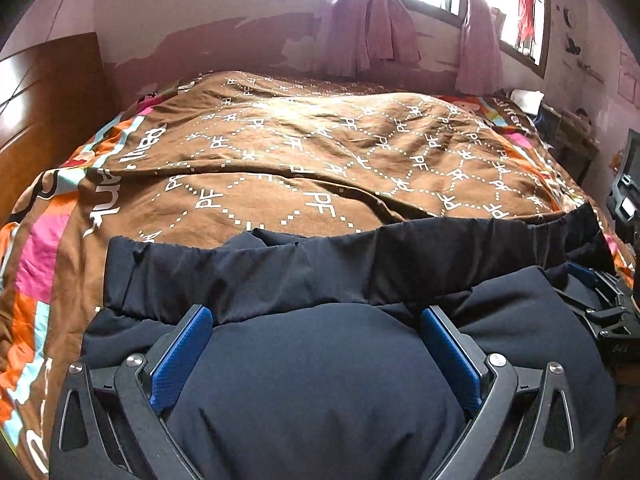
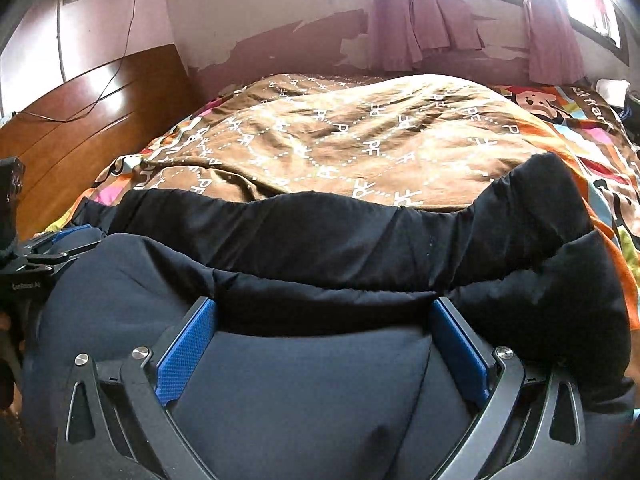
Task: Fold large clothes
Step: 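Lay the hem down over the jacket body and press with both tools, then open both tools and move them to the side of the folded jacket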
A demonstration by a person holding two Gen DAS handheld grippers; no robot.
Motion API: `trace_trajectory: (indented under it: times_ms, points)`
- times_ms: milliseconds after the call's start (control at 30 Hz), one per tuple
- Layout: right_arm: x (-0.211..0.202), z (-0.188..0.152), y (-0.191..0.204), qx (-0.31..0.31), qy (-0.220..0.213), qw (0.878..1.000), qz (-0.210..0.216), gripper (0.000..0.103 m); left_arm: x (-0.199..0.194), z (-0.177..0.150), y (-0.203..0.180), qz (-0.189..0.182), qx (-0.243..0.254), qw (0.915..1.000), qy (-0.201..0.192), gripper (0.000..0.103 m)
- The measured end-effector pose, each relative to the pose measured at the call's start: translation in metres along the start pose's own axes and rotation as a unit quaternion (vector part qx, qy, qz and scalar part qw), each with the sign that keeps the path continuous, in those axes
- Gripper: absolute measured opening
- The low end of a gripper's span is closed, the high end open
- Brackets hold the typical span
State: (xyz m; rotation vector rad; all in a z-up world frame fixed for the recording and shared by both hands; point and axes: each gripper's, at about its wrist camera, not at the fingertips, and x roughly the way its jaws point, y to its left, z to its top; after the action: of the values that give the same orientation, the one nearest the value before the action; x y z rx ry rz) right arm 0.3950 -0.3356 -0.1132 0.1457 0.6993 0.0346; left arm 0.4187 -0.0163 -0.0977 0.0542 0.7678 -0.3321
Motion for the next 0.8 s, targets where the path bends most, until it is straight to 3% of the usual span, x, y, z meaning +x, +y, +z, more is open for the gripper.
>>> trace_trajectory:
  times_ms: [300, 700, 800]
  points:
    - [0.004, -0.002, 0.0, 0.004, -0.014, 1.0, 0.003, 0.103, 0.003, -0.004, 0.008, -0.026, -0.02, 0.9994, -0.013, 0.103]
    - [0.007, -0.001, 0.003, 0.002, -0.018, 1.0, 0.001, 0.103, 0.003, -0.009, 0.008, -0.028, -0.021, 0.9991, -0.024, 0.103]
    - [0.006, -0.002, 0.003, 0.0, -0.021, 1.0, -0.003, 0.102, -0.004, -0.012, 0.009, -0.031, -0.023, 0.9983, -0.044, 0.103]
